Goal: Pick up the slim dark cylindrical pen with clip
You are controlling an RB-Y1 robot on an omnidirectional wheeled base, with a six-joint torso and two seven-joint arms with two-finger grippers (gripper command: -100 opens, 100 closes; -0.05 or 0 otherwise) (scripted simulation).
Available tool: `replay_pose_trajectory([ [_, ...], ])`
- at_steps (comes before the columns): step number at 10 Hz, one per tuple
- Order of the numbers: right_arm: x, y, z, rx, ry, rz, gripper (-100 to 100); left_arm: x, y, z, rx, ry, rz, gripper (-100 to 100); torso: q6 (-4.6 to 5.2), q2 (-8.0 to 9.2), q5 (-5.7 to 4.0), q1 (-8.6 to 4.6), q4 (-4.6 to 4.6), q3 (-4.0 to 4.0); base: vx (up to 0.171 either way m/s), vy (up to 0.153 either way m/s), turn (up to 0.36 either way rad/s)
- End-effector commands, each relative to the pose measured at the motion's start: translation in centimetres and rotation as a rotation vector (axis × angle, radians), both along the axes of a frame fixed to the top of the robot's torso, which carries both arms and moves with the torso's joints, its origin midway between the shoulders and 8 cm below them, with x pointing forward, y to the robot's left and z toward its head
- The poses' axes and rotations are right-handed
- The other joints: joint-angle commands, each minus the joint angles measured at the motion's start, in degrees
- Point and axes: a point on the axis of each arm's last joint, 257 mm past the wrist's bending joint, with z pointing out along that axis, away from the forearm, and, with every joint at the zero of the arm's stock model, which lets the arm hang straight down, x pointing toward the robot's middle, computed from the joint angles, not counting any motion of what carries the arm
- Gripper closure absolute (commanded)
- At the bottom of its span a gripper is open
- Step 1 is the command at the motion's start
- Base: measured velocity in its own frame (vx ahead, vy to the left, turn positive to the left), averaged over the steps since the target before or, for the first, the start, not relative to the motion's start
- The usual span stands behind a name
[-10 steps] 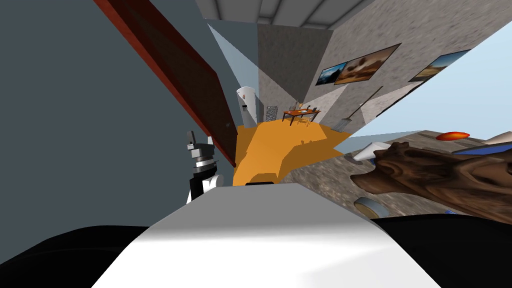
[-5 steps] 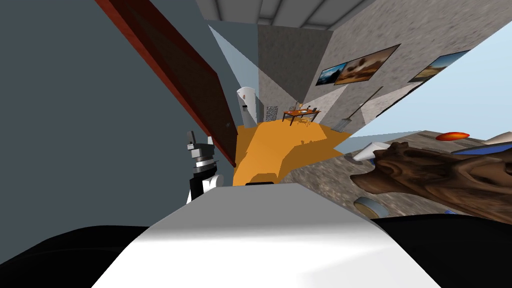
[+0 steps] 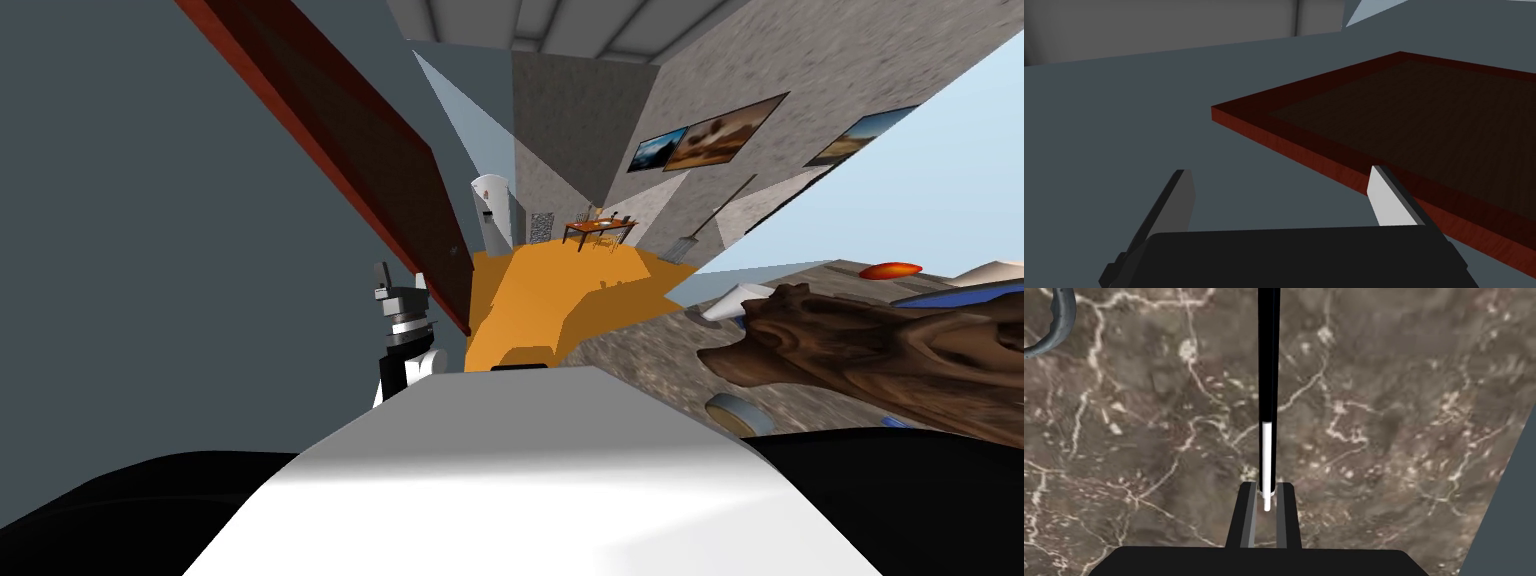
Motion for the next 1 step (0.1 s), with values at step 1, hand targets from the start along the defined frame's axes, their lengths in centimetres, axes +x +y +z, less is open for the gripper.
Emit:
replay_pose_trajectory([
  [1,0.0,0.0,0.0,0.0,0.0,0.0,0,0.0,0.0,0.0,0.0,0.0,0.0,0,0.0,0.0,0.0,0.0,0.0,0.0,0.0,0.0,0.0],
])
